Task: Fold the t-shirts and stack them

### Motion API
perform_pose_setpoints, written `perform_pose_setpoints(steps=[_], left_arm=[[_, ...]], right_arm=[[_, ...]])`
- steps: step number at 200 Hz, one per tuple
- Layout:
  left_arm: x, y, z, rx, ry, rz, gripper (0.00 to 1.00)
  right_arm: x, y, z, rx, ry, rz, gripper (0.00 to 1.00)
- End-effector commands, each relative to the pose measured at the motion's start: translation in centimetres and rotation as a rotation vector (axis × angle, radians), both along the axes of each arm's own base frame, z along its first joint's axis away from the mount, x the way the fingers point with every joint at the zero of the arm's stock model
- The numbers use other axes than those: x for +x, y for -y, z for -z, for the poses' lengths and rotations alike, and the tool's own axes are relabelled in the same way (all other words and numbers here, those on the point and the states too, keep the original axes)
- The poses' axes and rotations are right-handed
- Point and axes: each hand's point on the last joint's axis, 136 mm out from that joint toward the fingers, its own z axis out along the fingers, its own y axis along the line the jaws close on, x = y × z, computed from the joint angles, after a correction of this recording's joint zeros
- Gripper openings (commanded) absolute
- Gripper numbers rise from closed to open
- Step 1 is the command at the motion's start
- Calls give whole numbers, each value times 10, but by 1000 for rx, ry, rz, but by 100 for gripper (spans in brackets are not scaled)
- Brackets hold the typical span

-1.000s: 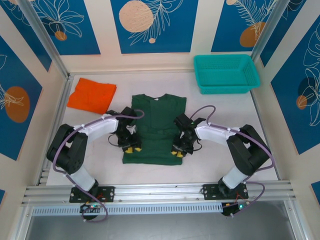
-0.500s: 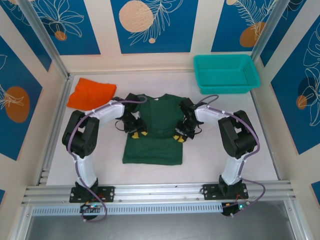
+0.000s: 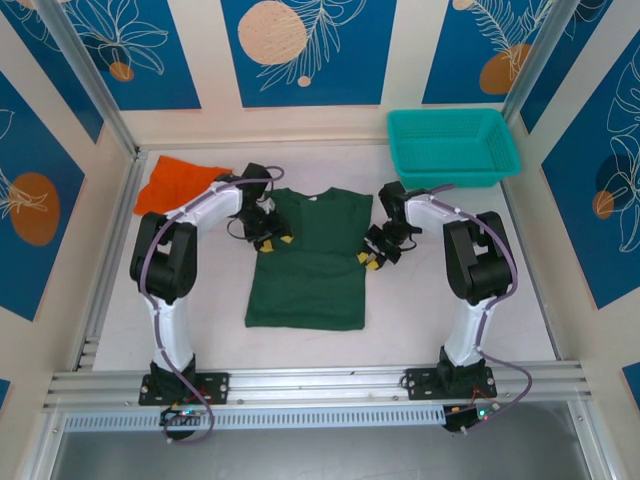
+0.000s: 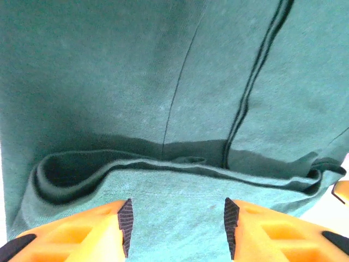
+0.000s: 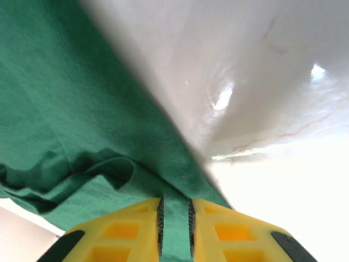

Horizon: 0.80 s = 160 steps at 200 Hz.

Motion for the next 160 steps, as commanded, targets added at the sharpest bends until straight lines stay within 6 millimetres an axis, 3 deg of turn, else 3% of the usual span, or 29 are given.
perform_pose_setpoints(steps=[1,26,52,72,104,123,146,160], left_arm=[[-3,0,-25,15,38,32,49],[-25,9,-30,43,51,124,49],[-48,11,-18,44,22,156,47],[-53,2,-2,94,1,159,41],[-56,-29,22,212,-71,110,39],[-58,-42,22,235,-94,55,48],[-62,-56,7,272,-83,5,58],[-68,-62,-4,288,-70,-10,65]], right_arm=[[-6,-5,-27,42,65,-28,25],[-9,-15,-41,101,156,-79,26],[-13,-32,-45,202,189,-134,26],[-16,-42,-32,224,144,-173,25],[-21,-41,-11,189,68,-202,24],[-27,-33,-7,154,55,-211,26],[-33,-20,-7,130,63,-192,28],[-37,-16,-14,124,103,-185,36]])
